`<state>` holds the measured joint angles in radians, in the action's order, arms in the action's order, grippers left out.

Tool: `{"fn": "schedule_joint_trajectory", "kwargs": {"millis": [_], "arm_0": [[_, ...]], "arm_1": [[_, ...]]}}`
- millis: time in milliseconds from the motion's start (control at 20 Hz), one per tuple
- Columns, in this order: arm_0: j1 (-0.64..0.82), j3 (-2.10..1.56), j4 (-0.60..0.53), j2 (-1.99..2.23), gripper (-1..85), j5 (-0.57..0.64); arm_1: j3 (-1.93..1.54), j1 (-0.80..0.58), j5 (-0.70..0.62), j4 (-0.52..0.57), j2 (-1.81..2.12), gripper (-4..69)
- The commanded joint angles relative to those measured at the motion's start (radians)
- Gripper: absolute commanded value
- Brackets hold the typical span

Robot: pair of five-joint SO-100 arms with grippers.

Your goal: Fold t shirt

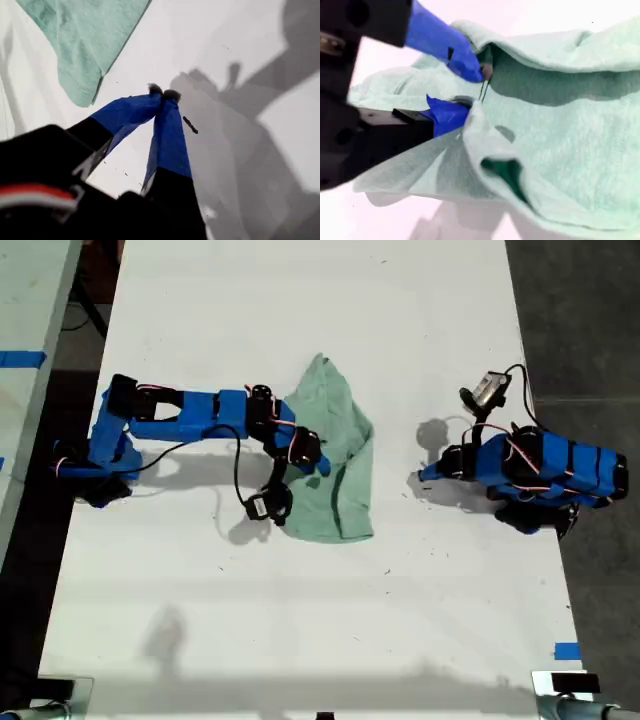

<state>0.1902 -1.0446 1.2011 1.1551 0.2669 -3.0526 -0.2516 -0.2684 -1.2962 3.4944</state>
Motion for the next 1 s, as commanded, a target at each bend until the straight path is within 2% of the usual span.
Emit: {"fn": "schedule_joint_trajectory", "kwargs": {"millis": [0, 250, 450, 500, 550, 600, 650, 800, 950], "arm_0": [[0.009, 0.061, -0.014, 0.04, 18.1, 0.009], [0.048, 0.035, 0.026, 0.172, 18.1, 0.025], [0.109, -0.052, 0.107, 0.374, 17.3, 0.028], [0.129, -0.107, 0.115, 0.459, 9.5, 0.028], [0.155, -0.201, 0.097, 0.561, 5.4, 0.046], [0.186, -0.348, 0.035, 0.695, 4.3, 0.077], [0.219, -0.555, -0.084, 0.871, 2.6, 0.12], [0.373, -1.341, -0.523, 1.494, -0.3, 0.27], [0.488, -1.856, -0.801, 1.675, -0.3, 0.428]], "arm_1": [[-0.055, 0.011, -0.009, 0.011, 0.014, 0.8], [-0.055, 0.012, -0.011, 0.011, 0.014, 0.8], [-0.055, 0.014, -0.011, 0.011, 0.014, 0.8], [-0.055, 0.014, -0.011, 0.011, 0.014, 0.8], [-0.055, 0.014, -0.011, 0.011, 0.014, 0.8], [-0.055, 0.014, -0.011, 0.011, 0.014, 0.8], [-0.055, 0.014, -0.012, 0.011, 0.014, 0.8], [-0.055, 0.014, -0.012, 0.011, 0.014, 0.8], [-0.055, 0.009, -0.012, 0.012, 0.014, 0.8]]}}
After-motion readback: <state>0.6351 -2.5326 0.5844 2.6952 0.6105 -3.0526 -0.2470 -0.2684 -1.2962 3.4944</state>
